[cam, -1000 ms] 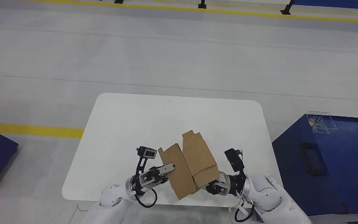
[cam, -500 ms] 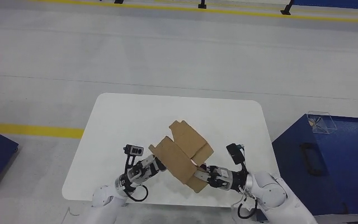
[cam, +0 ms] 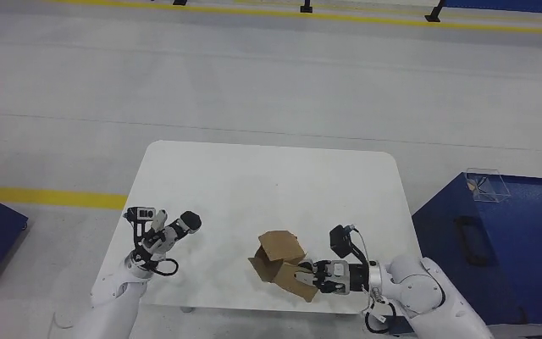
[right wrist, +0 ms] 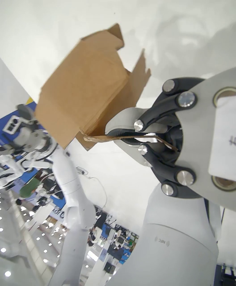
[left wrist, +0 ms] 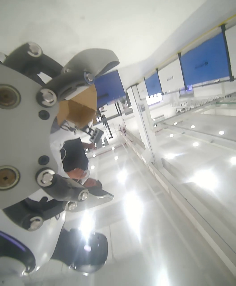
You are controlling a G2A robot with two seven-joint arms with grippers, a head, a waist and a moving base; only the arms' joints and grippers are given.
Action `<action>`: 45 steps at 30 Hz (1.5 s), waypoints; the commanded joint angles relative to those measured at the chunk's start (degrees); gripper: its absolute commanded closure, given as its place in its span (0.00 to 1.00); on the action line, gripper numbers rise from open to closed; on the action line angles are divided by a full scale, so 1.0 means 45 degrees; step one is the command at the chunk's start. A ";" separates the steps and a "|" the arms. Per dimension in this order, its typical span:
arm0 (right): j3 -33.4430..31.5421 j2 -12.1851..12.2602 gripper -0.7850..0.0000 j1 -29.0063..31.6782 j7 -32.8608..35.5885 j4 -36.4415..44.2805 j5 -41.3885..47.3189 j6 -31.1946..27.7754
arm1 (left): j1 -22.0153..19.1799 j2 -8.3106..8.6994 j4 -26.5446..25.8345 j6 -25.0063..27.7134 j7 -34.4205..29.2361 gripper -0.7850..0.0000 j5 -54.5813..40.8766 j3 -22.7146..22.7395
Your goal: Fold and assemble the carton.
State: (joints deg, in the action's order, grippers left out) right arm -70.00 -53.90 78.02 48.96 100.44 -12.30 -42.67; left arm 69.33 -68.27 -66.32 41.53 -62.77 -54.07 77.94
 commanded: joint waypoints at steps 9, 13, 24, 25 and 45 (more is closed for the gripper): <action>0.0914 0.0089 1.00 0.0041 0.1245 0.1386 -0.1360 -0.0243 | 0.0083 -0.0112 -0.2123 -0.0779 -0.0774 0.00 0.2392 -0.1795; 0.0717 0.0181 1.00 0.0174 0.1159 0.1776 -0.1072 -0.0365 | -0.0362 -0.0244 -0.1622 -0.1519 -0.1513 0.00 0.2534 -0.2746; -0.0066 0.0434 1.00 0.0445 0.0899 0.1798 -0.0607 -0.0370 | -0.1148 -0.0500 -0.0587 -0.3286 -0.3281 0.00 0.1254 -0.3803; -0.0066 0.0434 1.00 0.0445 0.0899 0.1798 -0.0607 -0.0370 | -0.1148 -0.0500 -0.0587 -0.3286 -0.3281 0.00 0.1254 -0.3803; -0.0066 0.0434 1.00 0.0445 0.0899 0.1798 -0.0607 -0.0370 | -0.1148 -0.0500 -0.0587 -0.3286 -0.3281 0.00 0.1254 -0.3803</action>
State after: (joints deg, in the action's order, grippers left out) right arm -70.30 -51.95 80.02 53.00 108.53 -15.03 -44.34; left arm 64.16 -70.53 -68.96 26.74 -77.54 -48.43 60.82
